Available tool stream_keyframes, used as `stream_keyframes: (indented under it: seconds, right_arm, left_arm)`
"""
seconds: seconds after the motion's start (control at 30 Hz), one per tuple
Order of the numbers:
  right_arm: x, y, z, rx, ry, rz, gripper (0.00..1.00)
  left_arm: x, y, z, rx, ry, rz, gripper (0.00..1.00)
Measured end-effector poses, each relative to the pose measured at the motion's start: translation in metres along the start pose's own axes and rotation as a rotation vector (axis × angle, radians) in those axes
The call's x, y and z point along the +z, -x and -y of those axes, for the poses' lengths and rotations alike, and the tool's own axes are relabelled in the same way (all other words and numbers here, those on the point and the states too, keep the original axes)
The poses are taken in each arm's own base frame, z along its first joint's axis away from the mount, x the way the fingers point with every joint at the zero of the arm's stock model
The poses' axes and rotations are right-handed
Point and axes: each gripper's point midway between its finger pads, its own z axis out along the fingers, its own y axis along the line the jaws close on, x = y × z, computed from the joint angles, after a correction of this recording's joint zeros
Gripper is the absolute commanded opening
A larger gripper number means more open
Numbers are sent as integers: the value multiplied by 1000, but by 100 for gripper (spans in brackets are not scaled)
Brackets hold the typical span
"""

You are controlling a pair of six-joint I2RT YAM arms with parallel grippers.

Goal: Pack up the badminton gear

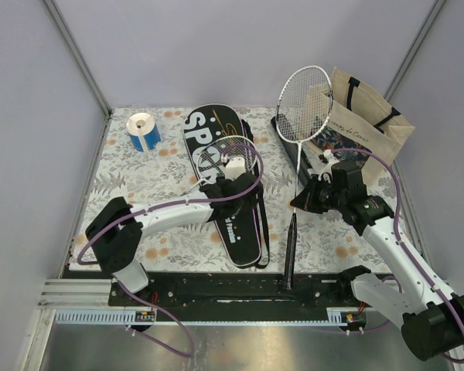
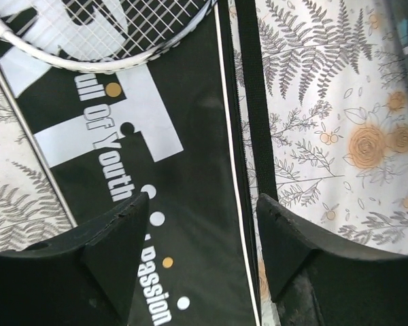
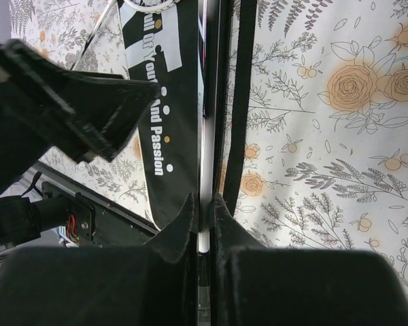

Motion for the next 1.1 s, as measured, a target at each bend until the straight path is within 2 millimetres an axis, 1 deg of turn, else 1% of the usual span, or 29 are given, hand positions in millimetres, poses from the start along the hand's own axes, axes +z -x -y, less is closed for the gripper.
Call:
stream_keyframes:
  seconds: [0.3,0.43,0.5,0.57,0.6,0.67,0.73,0.83,0.9,1.03,1.1]
  right_arm:
    - [-5,0,0,-20,2,11,0]
    - [-5,0,0,-26,2,13,0]
    - [-6,0,0,-30,3,15,0]
    - [-6,0,0,-35,3,17,0]
    - [-7,0,0,-36,4,19,0]
    - [-7,1,0,-40,6,22,0]
    - [-9,1,-1,-43,8,27,0]
    - [-9,0,-1,-45,9,31,0]
    - [-9,-1,0,-43,12,29,0]
    - [-1,-12,2,-16,36,4,0]
    - [5,-20,3,7,54,-24,0]
  left_arm:
    - [50,-31,16,60,58,-78,65]
    - [65,-45,18,80,75,-115,62]
    - [70,-52,16,91,88,-134,55]
    - [76,-58,14,105,105,-148,41]
    - [76,-58,13,109,111,-148,33]
    - [76,-57,15,99,109,-146,10]
    - [77,-56,19,84,98,-142,0]
    - [77,-57,17,80,94,-135,0]
    - [72,-58,15,72,78,-132,0]
    - [51,-61,-2,78,57,-144,0]
    - [39,-57,-6,75,36,-138,0]
